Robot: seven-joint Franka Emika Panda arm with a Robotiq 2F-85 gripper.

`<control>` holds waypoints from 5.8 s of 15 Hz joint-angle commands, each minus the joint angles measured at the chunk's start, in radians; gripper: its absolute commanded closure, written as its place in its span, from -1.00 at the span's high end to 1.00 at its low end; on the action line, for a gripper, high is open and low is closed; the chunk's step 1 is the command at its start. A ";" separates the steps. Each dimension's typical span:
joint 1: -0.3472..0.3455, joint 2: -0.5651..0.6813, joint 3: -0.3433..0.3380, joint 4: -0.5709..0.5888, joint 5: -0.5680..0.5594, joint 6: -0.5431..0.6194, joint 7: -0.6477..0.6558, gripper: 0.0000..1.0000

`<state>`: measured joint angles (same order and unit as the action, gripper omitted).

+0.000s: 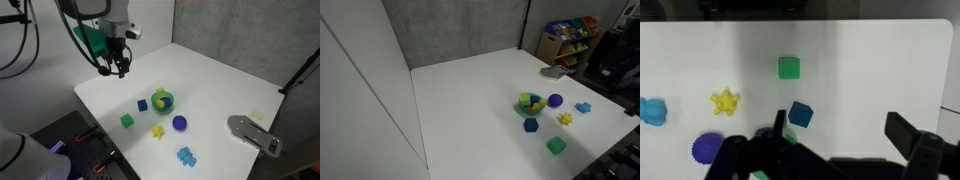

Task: Put the round yellow toy in the bowl

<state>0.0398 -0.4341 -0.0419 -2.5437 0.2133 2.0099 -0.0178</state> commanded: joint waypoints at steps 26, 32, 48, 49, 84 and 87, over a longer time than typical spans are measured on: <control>-0.050 0.595 0.000 0.247 -0.410 0.369 0.258 1.00; -0.040 0.670 -0.042 0.241 -0.470 0.438 0.247 1.00; -0.092 0.925 -0.076 0.275 -0.403 0.587 0.188 1.00; -0.093 0.948 -0.079 0.278 -0.398 0.609 0.184 1.00; 0.005 0.825 -0.141 0.377 -0.401 0.652 0.233 -0.77; 0.039 0.838 -0.122 0.404 -0.401 0.666 0.247 -0.77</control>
<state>0.0569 0.4005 -0.1800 -2.1697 -0.1777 2.6826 0.1980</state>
